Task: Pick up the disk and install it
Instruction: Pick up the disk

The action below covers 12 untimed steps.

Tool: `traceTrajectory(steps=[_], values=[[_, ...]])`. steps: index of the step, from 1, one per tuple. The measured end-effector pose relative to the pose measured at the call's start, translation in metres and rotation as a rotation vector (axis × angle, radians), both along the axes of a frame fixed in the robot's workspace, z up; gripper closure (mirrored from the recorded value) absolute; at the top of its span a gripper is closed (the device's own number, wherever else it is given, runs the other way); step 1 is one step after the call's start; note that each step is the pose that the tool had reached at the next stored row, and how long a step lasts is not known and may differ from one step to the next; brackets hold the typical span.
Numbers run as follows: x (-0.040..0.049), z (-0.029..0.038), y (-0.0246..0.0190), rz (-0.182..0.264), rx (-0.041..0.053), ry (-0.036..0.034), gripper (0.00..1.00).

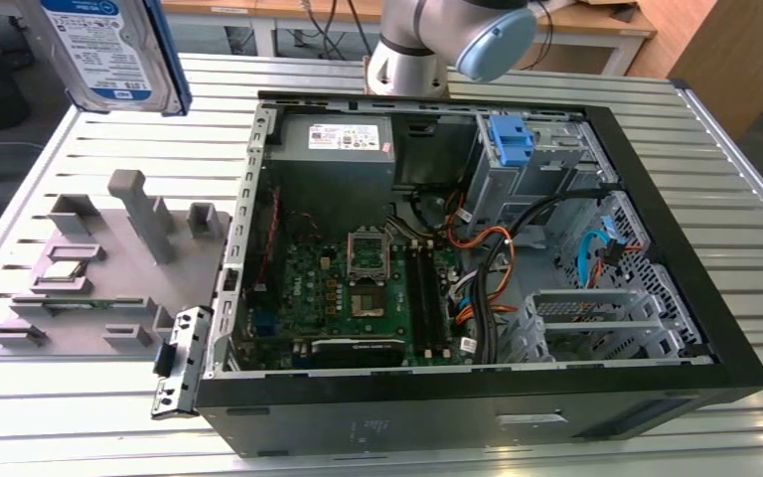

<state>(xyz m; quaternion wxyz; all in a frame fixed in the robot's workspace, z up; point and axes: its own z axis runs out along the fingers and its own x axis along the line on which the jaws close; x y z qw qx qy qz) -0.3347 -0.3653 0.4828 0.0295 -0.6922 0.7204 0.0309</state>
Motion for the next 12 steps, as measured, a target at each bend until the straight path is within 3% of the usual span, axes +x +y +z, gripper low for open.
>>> traceTrajectory(steps=[7, 12], values=[[0.0103, 0.0, 0.0, 0.0, 0.0024, 0.0001, 0.65], [0.0114, 0.0001, 0.0, 0.0, 0.0024, 0.0001, 0.65]])
